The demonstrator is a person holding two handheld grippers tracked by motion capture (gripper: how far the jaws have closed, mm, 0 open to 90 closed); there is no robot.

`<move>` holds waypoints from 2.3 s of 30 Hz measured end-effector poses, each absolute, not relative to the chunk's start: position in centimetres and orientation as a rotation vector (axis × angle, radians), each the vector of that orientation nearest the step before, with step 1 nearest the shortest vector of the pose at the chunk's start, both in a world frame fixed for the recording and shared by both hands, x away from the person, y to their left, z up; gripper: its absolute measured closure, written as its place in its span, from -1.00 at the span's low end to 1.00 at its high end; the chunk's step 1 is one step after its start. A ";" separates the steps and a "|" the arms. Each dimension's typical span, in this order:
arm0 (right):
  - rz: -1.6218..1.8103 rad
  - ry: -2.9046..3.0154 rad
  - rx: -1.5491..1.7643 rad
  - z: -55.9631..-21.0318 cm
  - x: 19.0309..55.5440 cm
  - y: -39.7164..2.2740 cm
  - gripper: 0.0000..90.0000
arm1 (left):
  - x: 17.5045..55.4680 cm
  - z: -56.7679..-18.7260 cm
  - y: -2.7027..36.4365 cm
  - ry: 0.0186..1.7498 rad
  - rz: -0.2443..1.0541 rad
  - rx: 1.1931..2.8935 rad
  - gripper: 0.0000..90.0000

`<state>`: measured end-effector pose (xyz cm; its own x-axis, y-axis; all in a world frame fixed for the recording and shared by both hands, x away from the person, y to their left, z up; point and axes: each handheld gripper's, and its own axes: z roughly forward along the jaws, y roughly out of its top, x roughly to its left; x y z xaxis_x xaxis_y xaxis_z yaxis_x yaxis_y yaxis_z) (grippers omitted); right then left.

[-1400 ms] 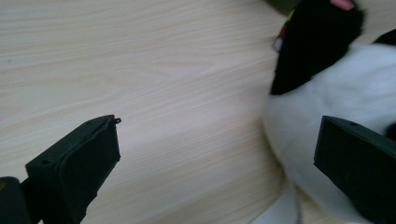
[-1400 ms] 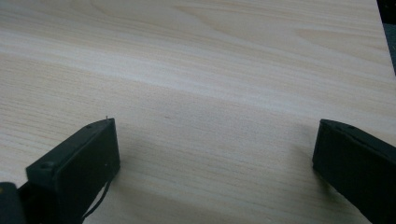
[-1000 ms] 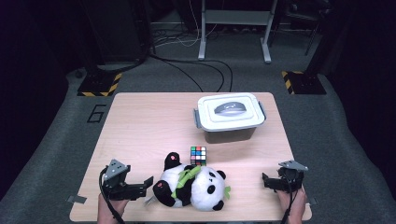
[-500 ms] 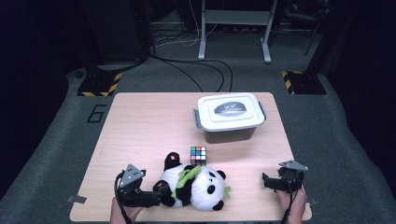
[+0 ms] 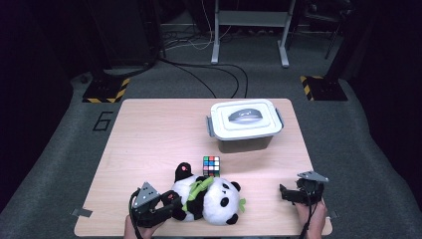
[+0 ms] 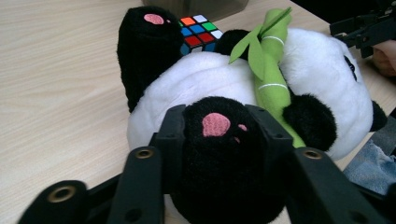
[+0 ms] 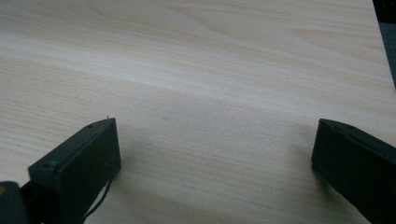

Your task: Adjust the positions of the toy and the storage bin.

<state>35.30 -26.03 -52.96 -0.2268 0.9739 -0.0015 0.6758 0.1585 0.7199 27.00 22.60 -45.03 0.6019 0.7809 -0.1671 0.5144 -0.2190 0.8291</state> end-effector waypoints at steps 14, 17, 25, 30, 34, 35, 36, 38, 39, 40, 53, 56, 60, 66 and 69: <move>0.837 1.962 1.565 -53.0 35.3 -26.0 -0.98 | 27.6 -44.7 25.3 1.005 0.366 1.894 0.56; 0.836 1.962 1.565 -53.0 35.3 -26.0 -0.98 | 27.7 -44.6 26.1 1.004 0.359 1.888 0.56; 0.836 1.960 1.567 -53.0 35.3 -26.0 -0.98 | 28.1 -44.3 28.8 1.004 0.357 1.888 0.56; 0.834 1.958 1.567 -52.9 35.3 -26.0 -0.98 | 28.7 -44.2 30.9 1.011 0.339 1.887 0.55; 0.834 1.957 1.568 -52.9 35.3 -26.0 -0.98 | 29.3 -43.8 32.3 1.018 0.335 1.903 0.54; 0.834 1.957 1.568 -52.9 35.3 -26.0 -0.98 | 29.4 -43.7 32.6 1.016 0.342 1.909 0.54; 0.834 1.957 1.568 -52.9 35.3 -26.0 -0.98 | 29.5 -43.7 33.0 1.021 0.345 1.905 0.54; 0.833 1.955 1.568 -52.9 35.3 -26.0 -0.98 | 29.7 -43.4 33.8 1.027 0.353 1.916 0.54; 0.833 1.955 1.568 -52.9 35.3 -26.0 -0.98 | 29.7 -43.3 34.2 1.035 0.362 1.910 0.54; 0.833 1.955 1.568 -52.9 35.3 -26.0 -0.98 | 29.6 -43.2 34.5 1.040 0.380 1.906 0.54; 0.831 1.954 1.567 -52.9 35.3 -26.0 -0.97 | 28.8 -42.2 32.8 1.125 0.473 1.877 -0.58; 0.832 1.954 1.567 -52.9 35.3 -26.0 -0.97 | 28.8 -41.5 31.3 1.102 0.494 1.889 -0.64; 0.833 1.955 1.566 -52.9 35.3 -26.0 -0.97 | 29.3 -41.7 28.9 1.085 0.483 1.940 -0.66; 0.836 1.955 1.566 -52.9 35.3 -26.0 -0.96 | 30.2 -42.6 26.7 1.084 0.480 1.993 -0.57; 0.836 1.954 1.566 -52.9 35.2 -26.0 -0.96 | 30.7 -43.1 26.2 1.104 0.469 2.018 -0.37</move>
